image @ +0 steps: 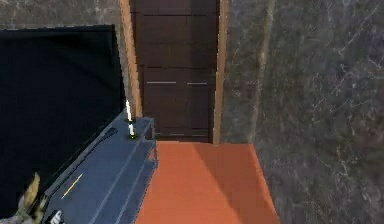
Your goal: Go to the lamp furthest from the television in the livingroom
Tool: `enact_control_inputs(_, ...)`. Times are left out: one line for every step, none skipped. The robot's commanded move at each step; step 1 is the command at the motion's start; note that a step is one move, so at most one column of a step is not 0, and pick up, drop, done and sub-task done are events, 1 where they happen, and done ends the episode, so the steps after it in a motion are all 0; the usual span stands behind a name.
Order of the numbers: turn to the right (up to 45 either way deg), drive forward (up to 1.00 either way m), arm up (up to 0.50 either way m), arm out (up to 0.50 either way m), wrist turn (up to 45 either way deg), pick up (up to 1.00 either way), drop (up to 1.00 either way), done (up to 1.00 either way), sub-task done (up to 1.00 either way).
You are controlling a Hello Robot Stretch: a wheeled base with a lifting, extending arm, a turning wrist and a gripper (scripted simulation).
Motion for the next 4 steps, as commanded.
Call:
enact_control_inputs(0.0,0.60,0.00,0.00,0.0,0.00,0.00,0.00,0.00)
enact_control_inputs(45.0,0.00,0.00,0.00,0.0,0.00,0.00,0.00,0.00)
enact_control_inputs(45.0,0.00,0.00,0.00,0.0,0.00,0.00,0.00,0.00)
enact_control_inputs(45.0,0.00,0.00,0.00,0.0,0.00,0.00,0.00,0.00)
